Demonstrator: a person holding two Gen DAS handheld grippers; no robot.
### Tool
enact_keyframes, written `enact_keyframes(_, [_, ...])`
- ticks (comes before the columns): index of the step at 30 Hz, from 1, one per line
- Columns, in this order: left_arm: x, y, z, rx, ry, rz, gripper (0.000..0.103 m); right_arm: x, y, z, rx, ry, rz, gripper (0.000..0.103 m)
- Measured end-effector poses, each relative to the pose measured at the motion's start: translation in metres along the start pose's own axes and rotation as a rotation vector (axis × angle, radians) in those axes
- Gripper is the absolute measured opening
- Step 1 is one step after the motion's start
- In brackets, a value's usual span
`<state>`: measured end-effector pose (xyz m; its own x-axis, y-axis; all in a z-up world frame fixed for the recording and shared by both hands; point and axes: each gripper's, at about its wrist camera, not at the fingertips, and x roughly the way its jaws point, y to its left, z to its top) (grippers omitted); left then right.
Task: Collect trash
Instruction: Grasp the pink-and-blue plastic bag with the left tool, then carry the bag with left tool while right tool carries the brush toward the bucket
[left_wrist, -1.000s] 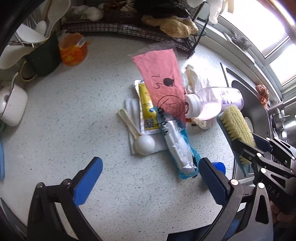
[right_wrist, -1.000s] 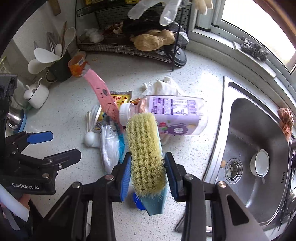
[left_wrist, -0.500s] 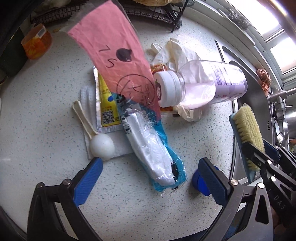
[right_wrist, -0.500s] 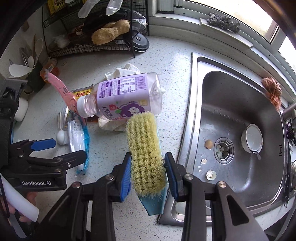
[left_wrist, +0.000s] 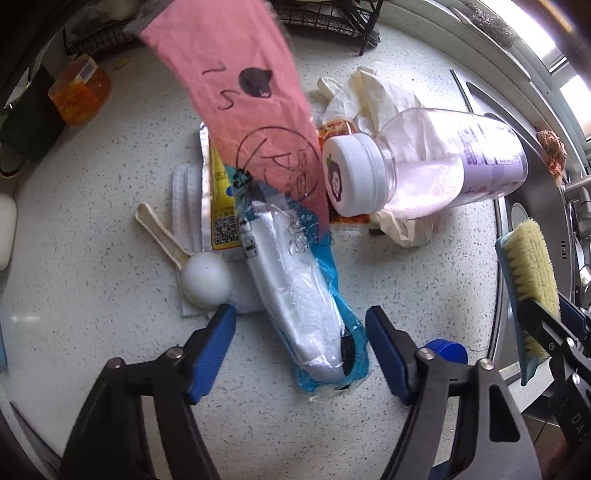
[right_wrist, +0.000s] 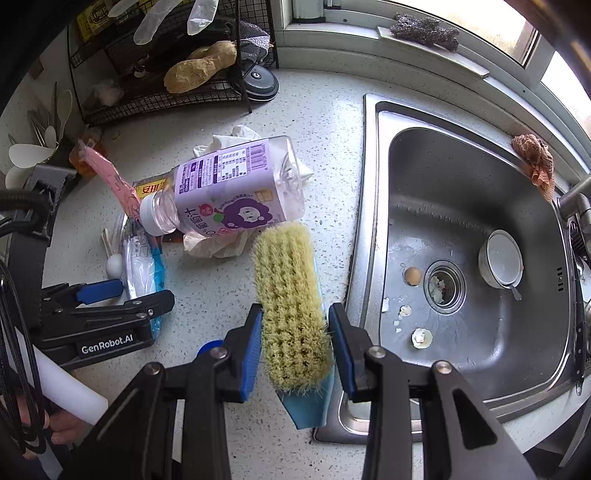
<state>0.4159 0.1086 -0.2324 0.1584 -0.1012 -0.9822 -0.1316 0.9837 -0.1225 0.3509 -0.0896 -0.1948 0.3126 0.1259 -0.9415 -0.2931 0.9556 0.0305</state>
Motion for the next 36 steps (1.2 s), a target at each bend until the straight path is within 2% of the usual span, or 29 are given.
enact_keyframes(3, [-0.003, 0.001, -0.005, 0.005, -0.007, 0.025, 0.029, -0.001, -0.001, -0.003, -0.007, 0.000, 0.000, 0.034])
enact_keyframes(6, [-0.006, 0.004, -0.011, -0.018, 0.003, -0.047, 0.028, -0.003, 0.001, -0.006, -0.021, -0.001, 0.014, 0.034])
enact_keyframes(17, [-0.066, -0.004, -0.039, -0.004, -0.135, -0.038, 0.028, -0.024, 0.008, -0.014, -0.058, -0.058, 0.097, 0.034])
enact_keyframes(22, [-0.085, -0.012, -0.059, 0.009, -0.183, -0.052, 0.028, -0.045, 0.002, -0.028, -0.061, -0.096, 0.117, 0.034])
enact_keyframes(30, [-0.117, -0.062, -0.123, 0.095, -0.251, -0.085, 0.028, -0.083, -0.032, -0.085, -0.029, -0.139, 0.133, 0.034])
enact_keyframes(36, [-0.132, -0.098, -0.190, 0.151, -0.277, -0.098, 0.028, -0.111, -0.060, -0.154, 0.011, -0.159, 0.124, 0.034])
